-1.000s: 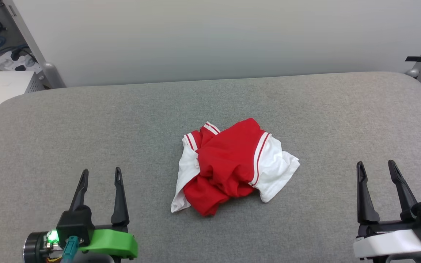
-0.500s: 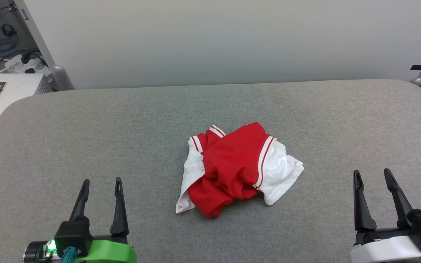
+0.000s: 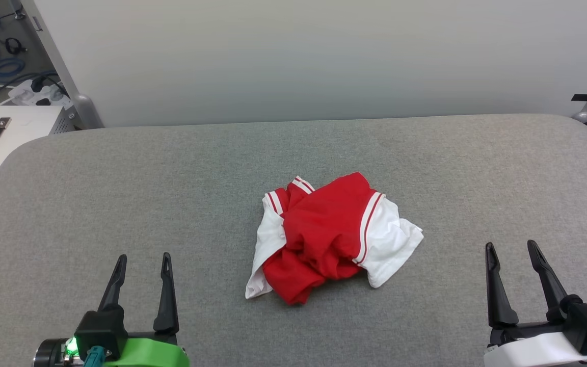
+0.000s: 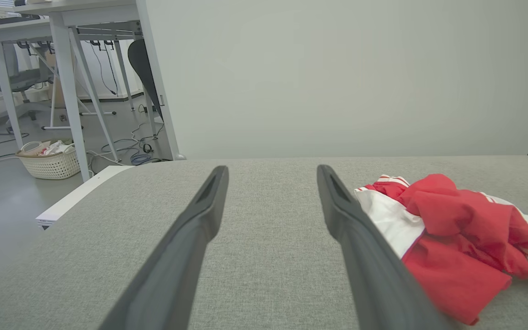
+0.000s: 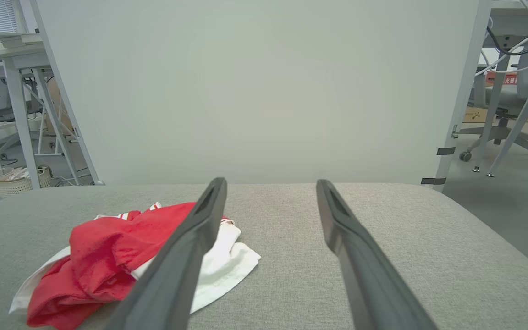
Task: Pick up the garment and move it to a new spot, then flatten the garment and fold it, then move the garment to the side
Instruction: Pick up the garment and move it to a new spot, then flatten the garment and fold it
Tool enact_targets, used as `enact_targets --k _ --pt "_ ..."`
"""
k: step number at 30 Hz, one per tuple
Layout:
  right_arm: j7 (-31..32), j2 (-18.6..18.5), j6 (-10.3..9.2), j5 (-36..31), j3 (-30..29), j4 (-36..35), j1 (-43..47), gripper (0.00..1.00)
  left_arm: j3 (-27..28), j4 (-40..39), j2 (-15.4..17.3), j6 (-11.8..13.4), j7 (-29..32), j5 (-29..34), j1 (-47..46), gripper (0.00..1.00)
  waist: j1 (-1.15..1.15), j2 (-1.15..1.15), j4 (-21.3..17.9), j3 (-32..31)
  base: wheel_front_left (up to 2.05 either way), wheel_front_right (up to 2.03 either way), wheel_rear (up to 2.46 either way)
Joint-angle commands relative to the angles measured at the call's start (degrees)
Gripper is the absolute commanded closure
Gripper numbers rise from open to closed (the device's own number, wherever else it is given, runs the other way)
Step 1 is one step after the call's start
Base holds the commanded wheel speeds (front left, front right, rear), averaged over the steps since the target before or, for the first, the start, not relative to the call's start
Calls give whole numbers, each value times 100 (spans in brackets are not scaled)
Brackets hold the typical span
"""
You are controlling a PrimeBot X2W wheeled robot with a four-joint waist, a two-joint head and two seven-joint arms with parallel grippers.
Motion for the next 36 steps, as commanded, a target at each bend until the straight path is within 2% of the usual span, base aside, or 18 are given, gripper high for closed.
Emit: enact_targets --k 1,15,21,26,27,30,33,36 --pt "-35 6 -4 29 14 23 49 0 35 23 -42 -47 -32 65 94 0 0 0 0 2 0 0 0" --pt "-35 6 -4 -45 -8 16 -18 0 84 104 -116 -179 -33 159 27 0 0 0 58 39 0 0 0" --pt "-35 -79 -4 -87 -121 -119 -447 0 50 95 -132 -165 -33 182 -82 0 0 0 128 205 0 0 0" --pt "-35 -586 -4 -90 -161 -241 -1274 0 -11 64 -141 -137 -33 198 -290 0 0 0 220 495 0 0 0" --pt "-35 -996 -4 -48 -27 -116 -1945 0 -37 39 -145 -94 -33 196 -413 0 0 0 243 690 0 0 0" --pt "-35 -1389 -4 138 251 196 -2566 0 -87 33 -148 -62 -33 199 -519 0 0 0 276 840 0 0 0" --pt "18 -1887 -4 551 831 815 -3153 0 -134 34 -150 -29 -33 200 -604 0 0 0 310 976 0 0 0" --pt "628 -2397 -4 1160 1613 1280 -3776 0 -163 18 -151 16 -33 201 -683 0 0 0 327 1102 0 0 0"
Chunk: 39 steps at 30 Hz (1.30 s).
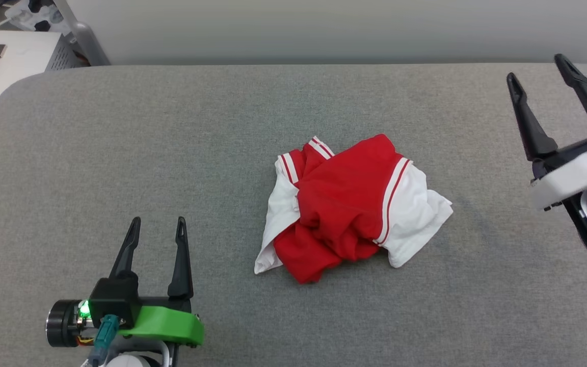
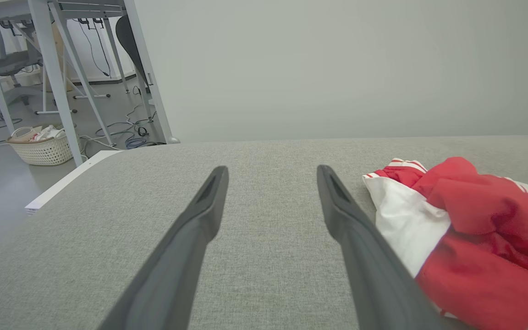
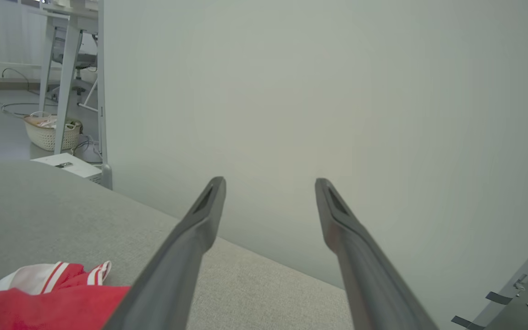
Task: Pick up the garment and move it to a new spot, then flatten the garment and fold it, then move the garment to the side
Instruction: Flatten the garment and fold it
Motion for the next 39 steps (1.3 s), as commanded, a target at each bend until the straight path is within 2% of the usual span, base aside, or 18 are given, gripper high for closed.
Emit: enact_targets --k 1,4,8,10,14,18,22,28,32,35,37,39 --pt "377 -201 -4 316 363 140 -298 0 -12 -21 -28 49 -33 45 -122 0 -1 0 56 163 0 0 0" --pt "1519 -701 -4 1210 1312 322 -737 0 -44 -44 -28 86 -33 47 -188 0 -1 0 83 257 0 0 0" --pt "2903 -1329 -4 2336 2403 191 -1118 0 -115 -81 -29 144 -33 25 -280 0 -1 0 136 396 0 0 0" --pt "3481 -1575 -4 2800 2784 91 -1258 0 -159 -101 -29 174 -33 10 -335 0 -1 0 166 486 0 0 0" --pt "4188 -1860 -4 3238 3385 20 -1561 0 -253 -133 -29 248 -33 -32 -471 0 -1 0 248 698 0 0 0" --pt "4521 -1892 -4 3345 3922 210 -1870 0 -372 -179 -30 342 -33 -81 -597 0 -1 0 350 935 0 0 0" --pt "4591 -1774 -4 3285 4426 576 -2213 0 -482 -229 -30 442 -33 -116 -715 0 -1 0 439 1181 0 0 0" --pt "4459 -1530 -4 3231 5208 1195 -2543 0 -628 -251 -30 552 -33 -162 -877 0 -1 0 559 1442 0 0 0" --pt "4450 -1504 -4 3371 5708 1380 -2520 0 -689 -239 -30 614 -33 -191 -909 0 -1 0 611 1497 0 0 0" --pt "4328 -1504 -4 3392 5876 1367 -2510 0 -700 -227 -30 653 -33 -188 -882 0 -1 0 605 1468 0 0 0" --pt "4203 -1478 -4 3416 5924 1344 -2520 100 -669 -217 -30 668 -33 -177 -835 0 -1 0 564 1410 0 0 0" --pt "4044 -1463 -4 3446 5951 1308 -2559 100 -625 -189 -30 662 -33 -168 -793 0 -1 0 514 1339 0 0 0"
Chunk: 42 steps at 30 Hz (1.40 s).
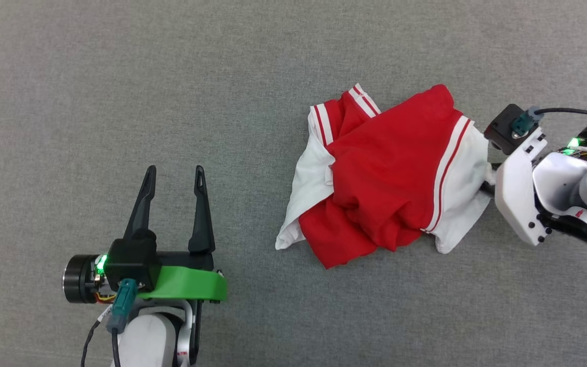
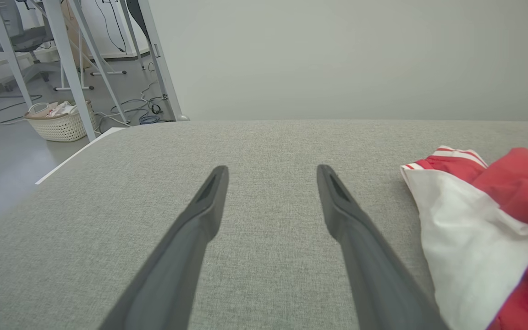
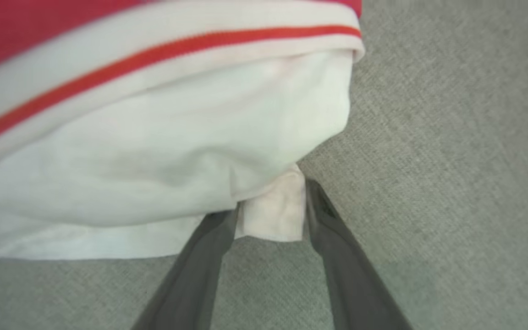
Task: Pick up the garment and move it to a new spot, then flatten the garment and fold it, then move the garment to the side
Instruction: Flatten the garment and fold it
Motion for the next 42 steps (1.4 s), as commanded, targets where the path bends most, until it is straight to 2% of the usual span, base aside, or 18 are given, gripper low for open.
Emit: enact_targets --k 1,5,9,15,20,24,28,29,32,33,34,35,42 --pt "-83 186 -3 65 242 67 239 100 29 31 -23 20 -33 17 19 0 0 0 -101 -122 0 0 0" --pt "-646 109 -3 229 241 -51 118 100 113 79 -23 -43 -33 59 80 0 0 0 -221 -335 0 0 0" --pt "-1265 -173 -3 440 102 -255 150 100 202 139 -24 -119 -33 101 215 0 0 0 -359 -617 0 0 0" --pt "-1843 -941 -3 905 -299 -382 764 100 315 240 -24 -238 -33 136 466 0 0 0 -568 -1018 0 0 0" --pt "-2087 -1450 -3 1367 -649 -86 1564 100 385 279 -24 -308 -33 162 600 0 0 0 -677 -1194 0 0 0" --pt "-2178 -1586 -3 1774 -839 385 2205 100 434 304 -24 -353 -33 169 653 0 0 0 -713 -1275 0 0 0" --pt "-2216 -1560 -3 2066 -917 1009 2768 100 453 330 -24 -394 -33 184 678 0 0 0 -707 -1332 0 0 0" --pt "-2263 -1418 -3 2224 -956 1368 3044 100 458 338 -24 -411 -33 201 689 0 0 0 -697 -1354 0 0 0" --pt "-2470 -1256 -3 2248 -1032 1559 3145 100 478 342 -24 -418 -33 213 705 0 0 0 -709 -1385 0 0 0" --pt "-2580 -1207 -3 2257 -1085 1593 3146 78 486 345 -24 -423 -33 219 717 0 0 0 -717 -1402 0 0 0" --pt "-2719 -1164 -3 2231 -1137 1622 3138 21 494 349 -24 -431 -33 227 730 0 0 0 -723 -1414 0 0 0" --pt "-2895 -1143 -3 2157 -1190 1634 3109 0 496 350 -24 -438 -33 235 736 0 0 0 -726 -1421 0 0 0" --pt "-4318 -1014 -3 1697 -1867 1607 2943 0 531 339 -24 -451 -33 265 827 0 0 0 -797 -1601 0 0 0"
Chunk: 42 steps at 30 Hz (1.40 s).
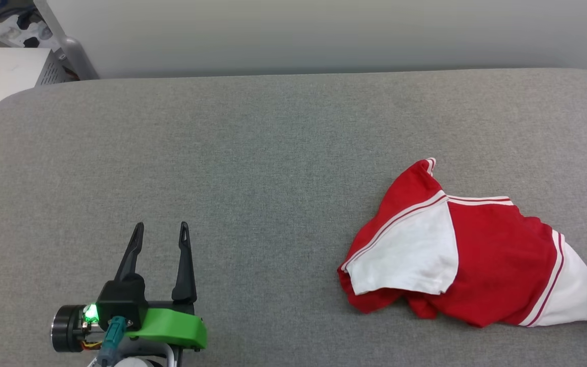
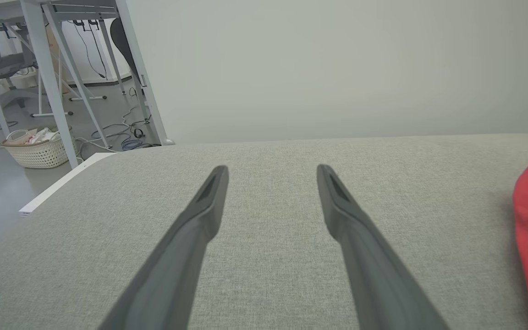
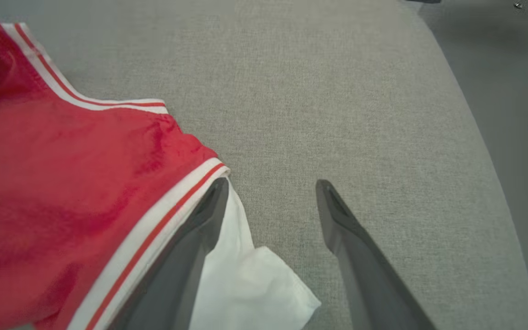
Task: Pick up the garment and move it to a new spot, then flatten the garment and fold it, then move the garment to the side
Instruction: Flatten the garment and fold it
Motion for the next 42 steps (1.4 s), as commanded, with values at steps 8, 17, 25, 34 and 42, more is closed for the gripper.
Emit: enact_targets --k 8,17,25,34,42 --pt "-323 761 -3 -1848 -2742 -661 43 0 73 -84 -21 -74 -33 99 104 0 0 0 -95 -175 0 0 0" --pt "-325 2923 -3 -4384 -5293 -3106 1983 0 76 -100 -20 -143 -33 130 133 0 0 0 -63 -278 0 0 0" --pt "-325 3871 -3 -5109 -5324 -3955 2851 0 23 -122 -4 -223 -33 153 55 0 0 0 -53 -336 0 0 0" --pt "-326 4230 -3 -5308 -5299 -4141 3167 0 -570 -36 223 -684 -33 216 -790 0 0 0 -209 -259 0 0 0" --pt "-326 4201 -3 -5384 -5478 -4157 3019 0 -2258 842 657 -862 389 -114 -2285 0 0 0 -506 -68 0 0 0"
